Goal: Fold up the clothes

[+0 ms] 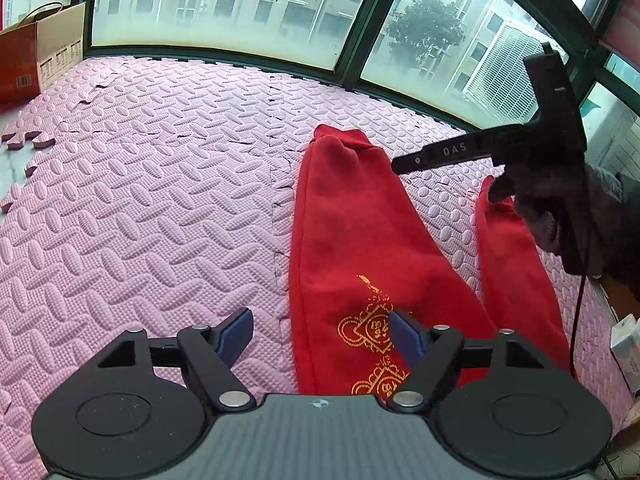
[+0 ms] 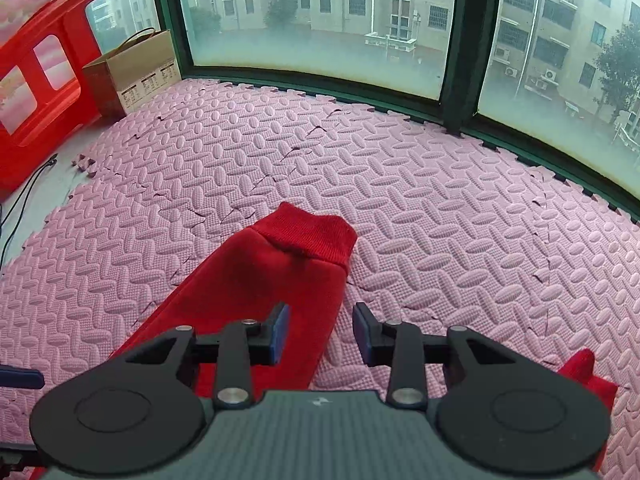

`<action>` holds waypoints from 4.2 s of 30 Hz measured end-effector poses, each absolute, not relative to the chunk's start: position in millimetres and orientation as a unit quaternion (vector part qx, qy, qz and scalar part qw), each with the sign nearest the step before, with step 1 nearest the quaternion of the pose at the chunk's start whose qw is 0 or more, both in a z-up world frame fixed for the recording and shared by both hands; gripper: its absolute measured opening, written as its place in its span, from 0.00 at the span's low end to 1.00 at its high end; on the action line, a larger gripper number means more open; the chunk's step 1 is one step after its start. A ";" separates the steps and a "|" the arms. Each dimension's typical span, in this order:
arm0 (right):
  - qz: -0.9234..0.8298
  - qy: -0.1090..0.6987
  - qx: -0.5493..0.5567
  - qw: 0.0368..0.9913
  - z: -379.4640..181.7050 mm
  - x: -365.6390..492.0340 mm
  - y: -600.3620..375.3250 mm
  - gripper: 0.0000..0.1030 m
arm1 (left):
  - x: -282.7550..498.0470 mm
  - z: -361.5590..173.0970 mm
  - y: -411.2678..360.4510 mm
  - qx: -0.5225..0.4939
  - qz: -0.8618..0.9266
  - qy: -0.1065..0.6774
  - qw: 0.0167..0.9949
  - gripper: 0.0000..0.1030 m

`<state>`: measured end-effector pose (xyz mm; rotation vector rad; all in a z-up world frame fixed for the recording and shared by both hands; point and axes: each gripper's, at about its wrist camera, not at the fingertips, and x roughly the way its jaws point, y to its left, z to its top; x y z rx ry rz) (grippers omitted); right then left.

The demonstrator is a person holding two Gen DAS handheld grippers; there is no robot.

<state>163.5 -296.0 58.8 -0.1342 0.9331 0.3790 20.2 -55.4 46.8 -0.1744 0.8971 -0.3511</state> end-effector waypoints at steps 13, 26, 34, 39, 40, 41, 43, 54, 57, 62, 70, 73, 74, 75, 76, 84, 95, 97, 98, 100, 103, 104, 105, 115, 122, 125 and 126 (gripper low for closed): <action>0.232 0.473 -0.061 0.848 54.9 70.7 -303.6 0.54 | 65.9 24.2 -88.9 -0.002 -0.135 0.424 0.896 0.43; 0.208 0.434 -0.070 0.874 57.5 28.5 -317.2 0.61 | 69.8 22.4 -85.7 0.008 -0.120 0.409 0.904 0.20; 0.193 0.432 -0.055 0.879 53.7 26.3 -321.8 0.64 | 80.7 19.6 -99.8 0.019 -0.139 0.410 0.901 0.27; 0.211 0.426 -0.074 0.877 51.8 17.8 -311.1 0.65 | 83.7 21.4 -95.6 0.021 -0.135 0.401 0.906 0.09; 0.214 0.425 -0.076 0.876 51.4 16.5 -309.6 0.65 | 82.7 23.1 -92.4 0.019 -0.131 0.397 0.908 0.09; 0.217 0.425 -0.077 0.876 51.0 15.6 -308.9 0.65 | 81.2 25.3 -88.2 0.017 -0.127 0.393 0.911 0.09; 0.219 0.426 -0.079 0.874 48.6 15.2 -307.4 0.65 | 82.9 25.2 -80.3 0.008 -0.125 0.399 0.909 0.09; 0.199 0.422 -0.058 0.883 40.1 21.0 -311.0 0.65 | 84.9 37.9 -94.9 0.034 -0.127 0.387 0.913 0.12; 0.203 0.424 -0.075 0.880 32.9 24.1 -305.3 0.65 | 82.3 38.3 -104.3 0.030 -0.156 0.391 0.907 0.12; 0.188 0.417 -0.106 0.883 28.6 27.1 -303.9 0.64 | 57.9 36.6 -119.6 0.044 -0.215 0.402 0.889 0.12; 0.211 0.408 -0.109 0.881 36.5 22.1 -299.9 0.64 | 16.7 29.1 -120.8 0.106 -0.248 0.408 0.872 0.13; 0.210 0.418 -0.124 0.875 29.1 24.2 -294.7 0.64 | 7.5 33.5 -106.7 0.112 -0.230 0.412 0.875 0.14; 0.208 0.420 -0.126 0.874 27.5 25.0 -294.0 0.64 | 4.9 32.9 -101.6 0.118 -0.219 0.417 0.874 0.14; 0.206 0.419 -0.126 0.875 27.2 25.4 -293.9 0.65 | 1.7 32.6 -95.9 0.117 -0.211 0.421 0.874 0.14; 0.205 0.418 -0.126 0.876 27.3 25.6 -293.8 0.65 | -1.9 33.5 -89.8 0.108 -0.208 0.424 0.875 0.14; 0.210 0.410 -0.118 0.880 33.4 19.3 -288.1 0.65 | -24.1 45.3 -82.8 0.061 -0.178 0.418 0.889 0.43; 0.189 0.409 -0.141 0.882 25.2 20.0 -284.7 0.71 | -26.8 35.6 -66.0 0.038 -0.147 0.426 0.892 0.09; 0.186 0.410 -0.134 0.883 24.3 21.3 -287.6 0.73 | -26.7 32.8 -60.9 0.029 -0.146 0.434 0.889 0.09; 0.186 0.411 -0.132 0.883 24.2 22.0 -288.6 0.73 | -27.2 32.2 -60.3 0.029 -0.146 0.436 0.888 0.09; 0.183 0.409 -0.134 0.884 25.2 22.5 -288.9 0.73 | -26.5 36.1 -62.0 0.028 -0.146 0.434 0.889 0.13; 0.186 0.404 -0.134 0.886 30.2 22.2 -288.6 0.72 | -22.2 47.0 -66.6 0.024 -0.149 0.421 0.895 0.13; 0.188 0.401 -0.133 0.886 32.4 22.6 -288.2 0.72 | -18.0 49.9 -69.3 0.021 -0.155 0.416 0.896 0.13; 0.190 0.400 -0.132 0.887 33.4 23.8 -287.6 0.72 | -13.0 52.0 -72.5 0.017 -0.162 0.413 0.896 0.13; 0.178 0.414 -0.119 0.885 25.4 44.1 -295.5 0.72 | 59.2 30.8 -85.6 0.016 -0.154 0.439 0.885 0.13; 0.187 0.408 -0.097 0.889 29.3 54.9 -298.7 0.72 | 127.5 36.9 -101.3 -0.005 -0.156 0.429 0.890 0.14; 0.191 0.408 -0.092 0.888 28.7 59.2 -298.7 0.72 | 155.5 32.8 -106.5 -0.011 -0.150 0.428 0.891 0.23; 0.191 0.408 -0.091 0.888 28.9 60.0 -300.4 0.72 | 163.5 30.2 -106.5 -0.011 -0.142 0.430 0.892 0.24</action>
